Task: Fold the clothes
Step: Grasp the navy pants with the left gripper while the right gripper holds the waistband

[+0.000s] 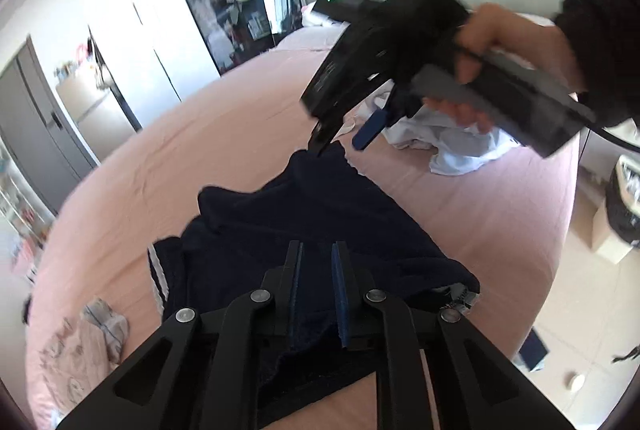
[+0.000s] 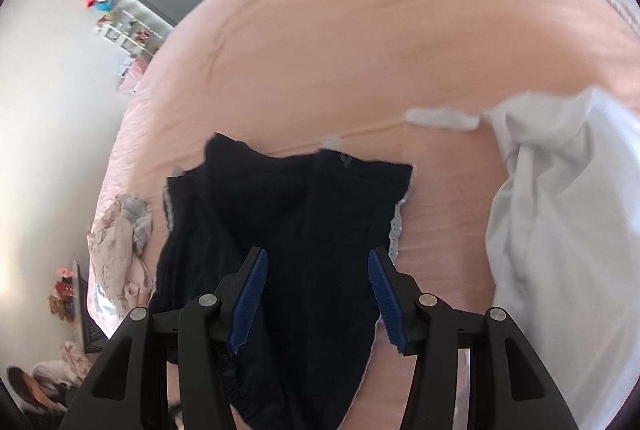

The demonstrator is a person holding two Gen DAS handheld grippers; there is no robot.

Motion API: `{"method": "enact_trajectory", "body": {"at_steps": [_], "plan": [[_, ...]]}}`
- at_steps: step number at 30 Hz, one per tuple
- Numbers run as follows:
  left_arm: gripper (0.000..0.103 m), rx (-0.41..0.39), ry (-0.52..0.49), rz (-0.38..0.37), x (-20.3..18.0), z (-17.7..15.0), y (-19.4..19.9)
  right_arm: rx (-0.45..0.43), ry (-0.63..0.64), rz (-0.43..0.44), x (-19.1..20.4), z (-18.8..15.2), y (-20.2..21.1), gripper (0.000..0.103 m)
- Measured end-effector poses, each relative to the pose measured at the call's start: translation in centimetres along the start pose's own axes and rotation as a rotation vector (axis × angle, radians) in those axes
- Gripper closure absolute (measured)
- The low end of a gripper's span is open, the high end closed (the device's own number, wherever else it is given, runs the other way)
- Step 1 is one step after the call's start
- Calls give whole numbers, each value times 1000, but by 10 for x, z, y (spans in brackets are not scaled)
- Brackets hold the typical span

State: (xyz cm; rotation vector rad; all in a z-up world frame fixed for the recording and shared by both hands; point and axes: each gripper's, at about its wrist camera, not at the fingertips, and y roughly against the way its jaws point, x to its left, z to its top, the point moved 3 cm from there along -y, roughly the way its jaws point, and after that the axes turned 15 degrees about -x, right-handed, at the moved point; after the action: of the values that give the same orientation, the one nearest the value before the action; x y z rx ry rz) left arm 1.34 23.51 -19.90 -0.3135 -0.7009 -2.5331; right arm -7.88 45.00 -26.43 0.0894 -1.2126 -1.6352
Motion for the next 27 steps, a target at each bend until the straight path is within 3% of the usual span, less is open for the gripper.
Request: {"method": "enact_trajectory", "body": {"at_steps": [5,11,13,20,27], "plan": [[91,-15,-145,25,-32,-6,1,15,-20,3,-5,-4,-17,51],[91,-11,-273,-4,-69,-9,1,74,22,-12,3,-7,-37,51],[91,21,-260,-28,-76,-9,-2,85,29,-22,2,-5,-41,51],[94,71,-228,-3,-79,-7,-7,87,-75,-24,-11,1,-41,51],[96,100,-185,-9,-75,-14,-10,81,-26,-64,-7,2,-37,51]]}}
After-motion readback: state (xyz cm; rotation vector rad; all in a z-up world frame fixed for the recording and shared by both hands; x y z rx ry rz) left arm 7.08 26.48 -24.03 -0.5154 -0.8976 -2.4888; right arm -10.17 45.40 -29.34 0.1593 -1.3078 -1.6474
